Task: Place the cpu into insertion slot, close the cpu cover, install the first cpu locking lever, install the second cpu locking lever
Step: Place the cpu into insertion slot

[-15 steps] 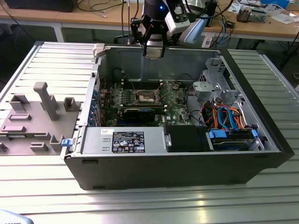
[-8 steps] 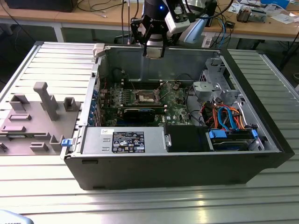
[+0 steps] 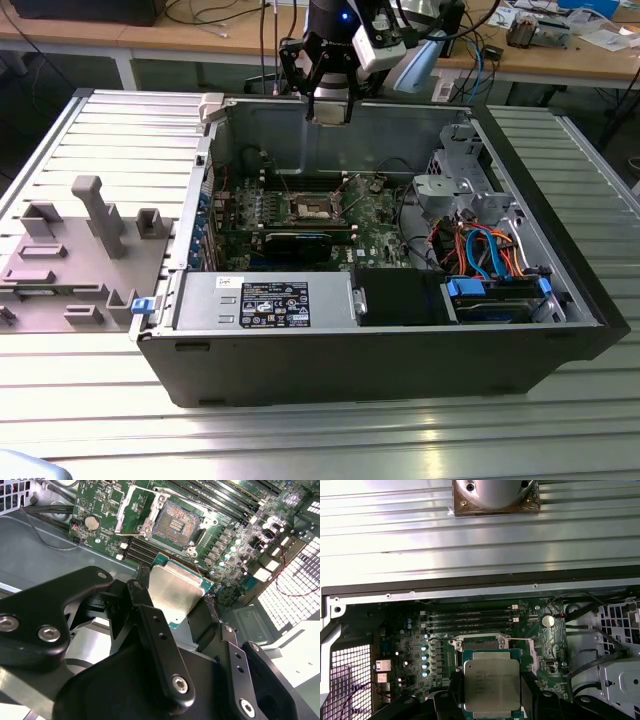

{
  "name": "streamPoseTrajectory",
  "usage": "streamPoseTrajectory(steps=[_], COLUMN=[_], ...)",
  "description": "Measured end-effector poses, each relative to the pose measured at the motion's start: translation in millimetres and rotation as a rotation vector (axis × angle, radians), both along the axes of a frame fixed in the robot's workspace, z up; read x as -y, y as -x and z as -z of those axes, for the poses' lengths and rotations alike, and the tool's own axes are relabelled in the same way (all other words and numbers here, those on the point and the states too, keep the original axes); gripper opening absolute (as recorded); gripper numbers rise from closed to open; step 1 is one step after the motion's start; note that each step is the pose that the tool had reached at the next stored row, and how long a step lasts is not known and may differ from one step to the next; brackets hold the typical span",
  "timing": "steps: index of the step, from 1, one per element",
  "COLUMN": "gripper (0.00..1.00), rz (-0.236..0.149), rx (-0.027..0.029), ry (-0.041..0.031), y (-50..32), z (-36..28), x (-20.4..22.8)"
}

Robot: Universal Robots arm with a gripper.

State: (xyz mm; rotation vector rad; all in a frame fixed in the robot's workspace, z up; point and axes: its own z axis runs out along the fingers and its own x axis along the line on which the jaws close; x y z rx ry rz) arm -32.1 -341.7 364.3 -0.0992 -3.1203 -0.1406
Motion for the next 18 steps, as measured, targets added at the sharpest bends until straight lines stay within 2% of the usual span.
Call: streamPoseTrajectory(steps=[14, 18], gripper=[0.55, 0.55], rz=[0.014, 0.031], rx=[0.0000, 0.0000], ry=[-0.0003, -0.0003], y=[0.0, -0.1], z=[0.1, 0.1], x=[0.5, 0.5])
